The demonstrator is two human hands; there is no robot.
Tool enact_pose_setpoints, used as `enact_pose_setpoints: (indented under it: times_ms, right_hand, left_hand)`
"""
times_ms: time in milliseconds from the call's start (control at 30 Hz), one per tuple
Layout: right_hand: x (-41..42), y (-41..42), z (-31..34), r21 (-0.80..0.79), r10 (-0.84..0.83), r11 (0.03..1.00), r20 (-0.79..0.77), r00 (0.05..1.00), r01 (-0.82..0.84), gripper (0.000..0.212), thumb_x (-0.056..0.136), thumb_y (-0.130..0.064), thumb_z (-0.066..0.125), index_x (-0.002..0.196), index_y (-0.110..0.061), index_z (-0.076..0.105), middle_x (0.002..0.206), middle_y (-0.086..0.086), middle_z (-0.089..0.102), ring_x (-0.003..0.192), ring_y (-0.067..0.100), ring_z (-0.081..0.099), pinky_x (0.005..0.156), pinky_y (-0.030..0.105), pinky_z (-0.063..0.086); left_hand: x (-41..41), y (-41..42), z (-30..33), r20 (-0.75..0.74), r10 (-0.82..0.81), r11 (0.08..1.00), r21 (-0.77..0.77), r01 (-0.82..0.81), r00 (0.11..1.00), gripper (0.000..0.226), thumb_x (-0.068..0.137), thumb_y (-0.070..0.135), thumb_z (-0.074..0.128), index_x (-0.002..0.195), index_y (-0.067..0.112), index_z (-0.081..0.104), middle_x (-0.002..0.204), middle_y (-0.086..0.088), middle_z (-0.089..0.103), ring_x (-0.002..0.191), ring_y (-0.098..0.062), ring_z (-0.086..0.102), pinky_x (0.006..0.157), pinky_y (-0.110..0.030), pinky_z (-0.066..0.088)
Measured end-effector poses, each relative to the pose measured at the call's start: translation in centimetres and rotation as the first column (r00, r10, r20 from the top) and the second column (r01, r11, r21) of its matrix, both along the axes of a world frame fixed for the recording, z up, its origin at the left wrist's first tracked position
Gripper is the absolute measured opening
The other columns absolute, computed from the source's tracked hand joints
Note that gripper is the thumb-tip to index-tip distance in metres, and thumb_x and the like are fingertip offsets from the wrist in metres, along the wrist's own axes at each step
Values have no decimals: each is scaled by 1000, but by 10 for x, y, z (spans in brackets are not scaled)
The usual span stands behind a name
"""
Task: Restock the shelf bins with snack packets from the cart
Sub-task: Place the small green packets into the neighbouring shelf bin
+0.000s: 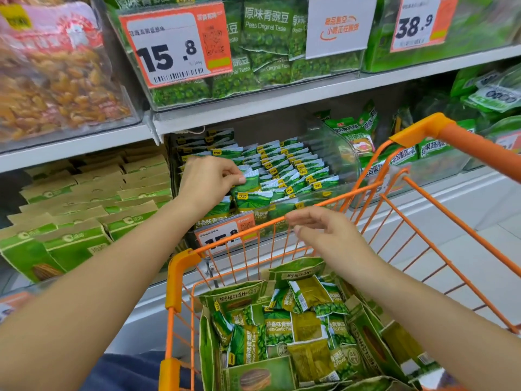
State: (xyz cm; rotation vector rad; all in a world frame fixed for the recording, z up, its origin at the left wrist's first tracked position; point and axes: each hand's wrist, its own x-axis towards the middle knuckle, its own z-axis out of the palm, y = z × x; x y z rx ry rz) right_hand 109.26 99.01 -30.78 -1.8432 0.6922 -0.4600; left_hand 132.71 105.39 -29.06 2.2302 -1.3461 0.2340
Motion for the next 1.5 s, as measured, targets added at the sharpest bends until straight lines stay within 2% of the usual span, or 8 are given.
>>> enact_pose_setpoints:
  times_ms: [200, 367, 500, 600, 933, 1167, 1333, 1500]
  right_hand:
    - [52, -7, 7, -384, -1, 912, -355, 935, -145, 52, 101, -37, 41, 147, -14, 36, 151, 7, 37, 143, 23, 24, 113, 35, 20]
    - [85, 2, -9, -466, -71, 874, -405, 912, -139, 52, 103, -38, 33, 150, -17, 28, 141, 8, 50, 146, 21, 19, 119, 44, -4]
    - [90, 7, -14, -492, -35, 865, -245, 969, -93, 44, 103, -29, 37, 147, -23, 36, 134, 1, 57, 135, 17, 40, 120, 43, -1]
    - [90, 11, -17, -493, -32, 866, -213, 976, -79, 47, 102, -27, 38, 149, -21, 32, 89, -3, 66, 121, 21, 51, 121, 39, 3]
    - [107, 1, -9, -472, -87, 871, -420, 903, -135, 74, 98, -43, 42, 154, -11, 7, 60, -6, 53, 94, 20, 61, 121, 43, 3]
    - [98, 8, -7, -392, -83, 920, -228, 970, -14, 60, 99, -12, 42, 153, -21, 18, 118, 20, 64, 117, 32, 47, 118, 33, 14]
    - [102, 1, -13, -287, -118, 955, -125, 985, 78, 55, 96, -13, 54, 147, -19, 34, 122, 15, 63, 117, 27, 54, 116, 44, 24]
    - [102, 0, -12, -287, -141, 953, -125, 982, 101, 42, 96, -17, 57, 137, -8, 51, 129, 10, 62, 122, 21, 55, 113, 37, 32]
  left_hand:
    - [11, -4, 5, 82, 59, 970, 232, -77, 995, 18, 91, 34, 65, 104, 24, 74, 104, 3, 73, 103, -18, 63, 108, -39, 30]
    - [10, 0, 14, 168, 20, 946, 317, -73, 986, 23, 97, 31, 54, 113, 25, 70, 112, -1, 71, 112, -25, 58, 102, -38, 34]
    - [1, 32, 24, 435, -31, 927, 349, -137, 900, 20, 98, 31, 50, 107, 23, 67, 107, -2, 68, 108, -27, 53, 83, -36, 35]
    - [-20, 51, 19, 477, -89, 842, 505, -189, 874, 28, 95, 46, 52, 108, 23, 63, 107, -1, 67, 115, -25, 50, 96, -38, 30]
    - [-24, 54, 13, 493, -35, 762, 576, -296, 869, 9, 96, 23, 55, 101, 21, 62, 99, -2, 68, 110, -24, 56, 114, -43, 18]
    - [-18, 45, 19, 289, -41, 707, 684, -177, 956, 10, 98, 23, 49, 102, 16, 55, 95, -6, 53, 101, -28, 48, 83, -36, 28]
    - [-14, 36, 30, 228, -33, 607, 778, -161, 973, 32, 96, 38, 56, 72, 18, 48, 72, 4, 46, 85, -23, 49, 95, -40, 29]
    - [-14, 37, 30, 338, 20, 735, 633, -243, 941, 39, 92, 21, 59, 60, 18, 38, 65, 3, 43, 78, -22, 44, 99, -41, 29]
